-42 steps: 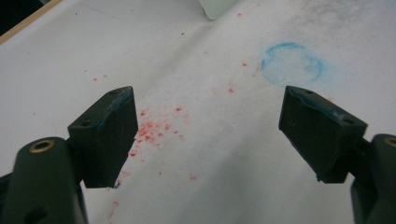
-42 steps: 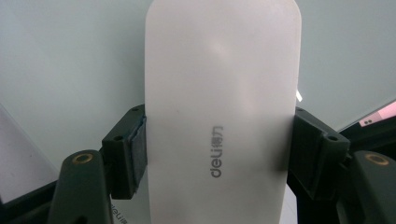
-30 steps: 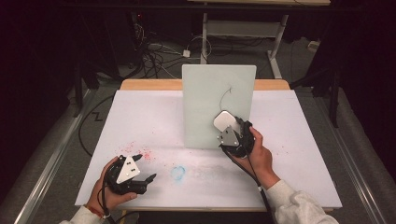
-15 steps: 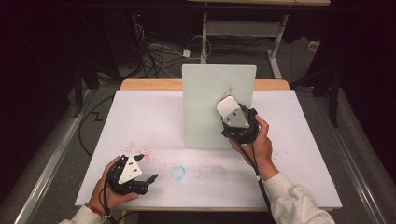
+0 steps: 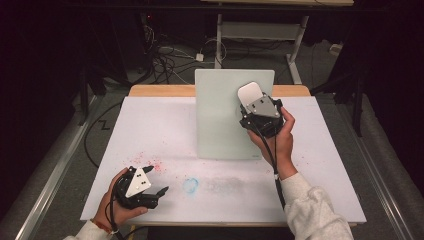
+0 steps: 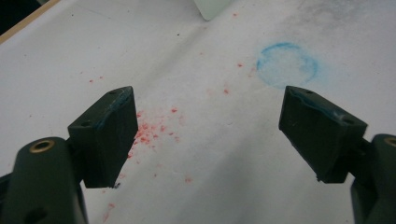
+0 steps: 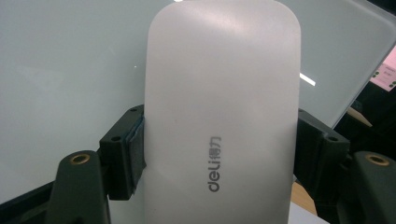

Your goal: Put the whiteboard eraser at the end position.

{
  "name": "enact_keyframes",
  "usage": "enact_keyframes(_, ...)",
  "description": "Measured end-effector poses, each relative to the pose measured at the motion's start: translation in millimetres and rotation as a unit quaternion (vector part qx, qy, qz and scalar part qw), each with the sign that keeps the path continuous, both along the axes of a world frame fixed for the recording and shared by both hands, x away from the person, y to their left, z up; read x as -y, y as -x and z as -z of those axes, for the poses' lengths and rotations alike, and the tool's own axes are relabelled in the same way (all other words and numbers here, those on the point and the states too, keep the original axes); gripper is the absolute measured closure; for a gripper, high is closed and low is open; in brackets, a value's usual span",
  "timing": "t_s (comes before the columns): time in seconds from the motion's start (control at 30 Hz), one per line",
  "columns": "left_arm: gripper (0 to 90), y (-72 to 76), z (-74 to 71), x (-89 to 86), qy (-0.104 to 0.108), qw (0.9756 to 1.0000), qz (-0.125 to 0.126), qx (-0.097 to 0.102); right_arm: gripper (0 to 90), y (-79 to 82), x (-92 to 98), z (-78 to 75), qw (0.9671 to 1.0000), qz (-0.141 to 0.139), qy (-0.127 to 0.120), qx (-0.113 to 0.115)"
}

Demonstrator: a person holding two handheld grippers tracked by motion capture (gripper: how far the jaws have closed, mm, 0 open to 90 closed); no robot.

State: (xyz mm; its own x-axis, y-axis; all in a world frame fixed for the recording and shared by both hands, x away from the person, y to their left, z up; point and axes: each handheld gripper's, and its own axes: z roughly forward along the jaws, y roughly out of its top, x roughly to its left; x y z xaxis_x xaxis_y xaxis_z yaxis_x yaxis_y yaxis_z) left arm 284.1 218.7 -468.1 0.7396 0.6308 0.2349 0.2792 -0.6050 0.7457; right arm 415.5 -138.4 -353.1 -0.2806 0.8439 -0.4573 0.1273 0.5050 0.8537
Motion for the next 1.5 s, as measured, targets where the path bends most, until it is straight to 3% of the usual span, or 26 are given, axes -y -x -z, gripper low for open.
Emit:
enact_keyframes(0.17,18.9,0.6,-0.2,0.3,-0.002,1.0,0.001,0.0,30.3,2.2,-1.9,5.9,1.0,-0.005,0.005,-0.003)
enact_keyframes(0.3,18.9,0.0,0.2,0.5,-0.002,1.0,-0.001,-0.001,30.3,7.7,-9.7,20.6,0.9992,-0.016,0.035,-0.008)
enact_keyframes(0.47,18.9,-0.3,0.2,1.5,-0.006,1.0,-0.001,0.0,30.3,18.0,-23.2,46.1,0.9949,-0.034,0.092,-0.021)
enact_keyframes(0.7,18.9,0.9,0.3,2.0,-0.008,1.0,0.0,0.0,30.4,29.0,-22.3,74.3,0.9915,-0.044,0.121,-0.021)
enact_keyframes(0.83,18.9,0.3,0.5,1.2,-0.006,1.0,-0.003,-0.001,30.4,26.7,-11.9,68.1,0.9931,-0.039,0.108,-0.024)
enact_keyframes(1.03,18.9,0.0,0.9,2.0,-0.008,1.0,-0.003,-0.003,30.4,15.6,8.6,38.1,0.9989,-0.014,0.044,-0.01)
enact_keyframes(1.23,18.9,-0.6,1.6,1.7,-0.01,0.9999,-0.003,-0.004,30.5,10.7,30.4,23.3,0.9999,0.005,0.001,-0.01)
enact_keyframes(1.5,18.9,0.4,0.8,0.4,-0.008,1.0,-0.003,-0.002,30.5,12.5,43.4,24.8,0.9997,0.009,-0.005,-0.024)
